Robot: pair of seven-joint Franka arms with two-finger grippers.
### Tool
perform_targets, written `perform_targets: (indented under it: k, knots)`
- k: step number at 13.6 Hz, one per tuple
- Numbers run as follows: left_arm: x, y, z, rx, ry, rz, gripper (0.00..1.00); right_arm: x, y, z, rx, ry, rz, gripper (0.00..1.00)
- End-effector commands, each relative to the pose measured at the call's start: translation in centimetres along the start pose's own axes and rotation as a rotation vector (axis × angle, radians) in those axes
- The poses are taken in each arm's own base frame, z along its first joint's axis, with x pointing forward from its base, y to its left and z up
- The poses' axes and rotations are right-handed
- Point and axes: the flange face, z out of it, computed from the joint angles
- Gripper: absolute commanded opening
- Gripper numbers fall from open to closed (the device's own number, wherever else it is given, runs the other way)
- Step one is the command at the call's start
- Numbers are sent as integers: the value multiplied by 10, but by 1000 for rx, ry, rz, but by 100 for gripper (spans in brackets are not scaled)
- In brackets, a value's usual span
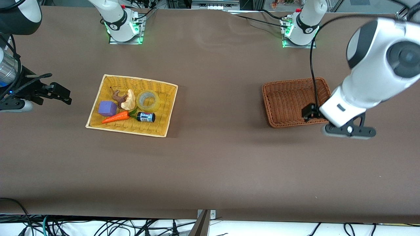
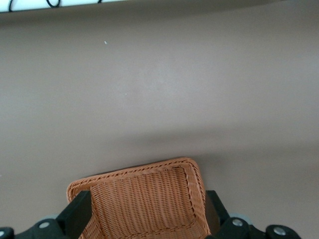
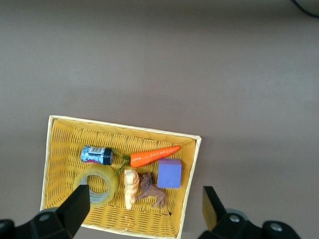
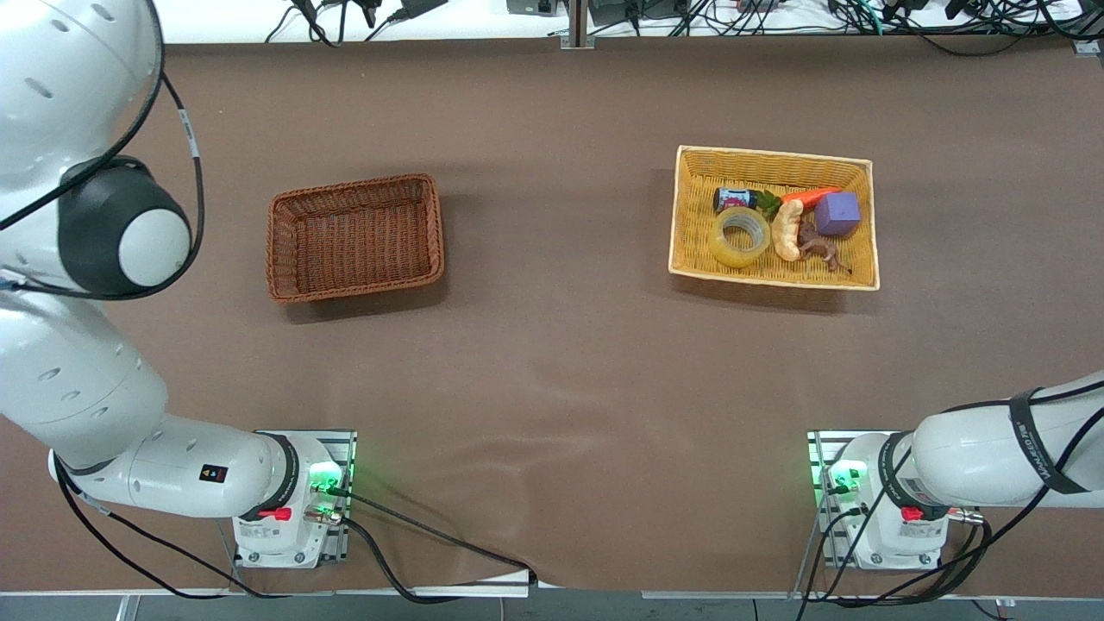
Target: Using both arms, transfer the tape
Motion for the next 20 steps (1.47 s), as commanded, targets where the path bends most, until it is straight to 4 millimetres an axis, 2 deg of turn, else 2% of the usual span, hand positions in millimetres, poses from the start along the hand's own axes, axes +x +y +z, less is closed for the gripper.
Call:
perform_targets:
  k: [1,3,4,5,6,9,20]
  knots:
    - [-35,-22,-32,16,15,-20,100,2,0,-3,-10,9,0,100]
    - [-53,-24,-41,24,21,-31,100,2,1,-3,-12,9,4,100]
    - [-58,-26,-36,28,6,-30,100,2,0,-3,-11,9,3,100]
    - [-69,-38,-36,35,-1,-42,100,2,1,-3,-12,9,4,100]
    - [-79,-42,-29,32,-13,-50,100,2,1,-3,-10,9,4,100]
    - [-76,-51,-26,26,-18,-66,100,2,1,-4,-12,11,6,100]
    - [-73,-52,-24,26,-24,-66,100,2,1,-3,-12,9,6,100]
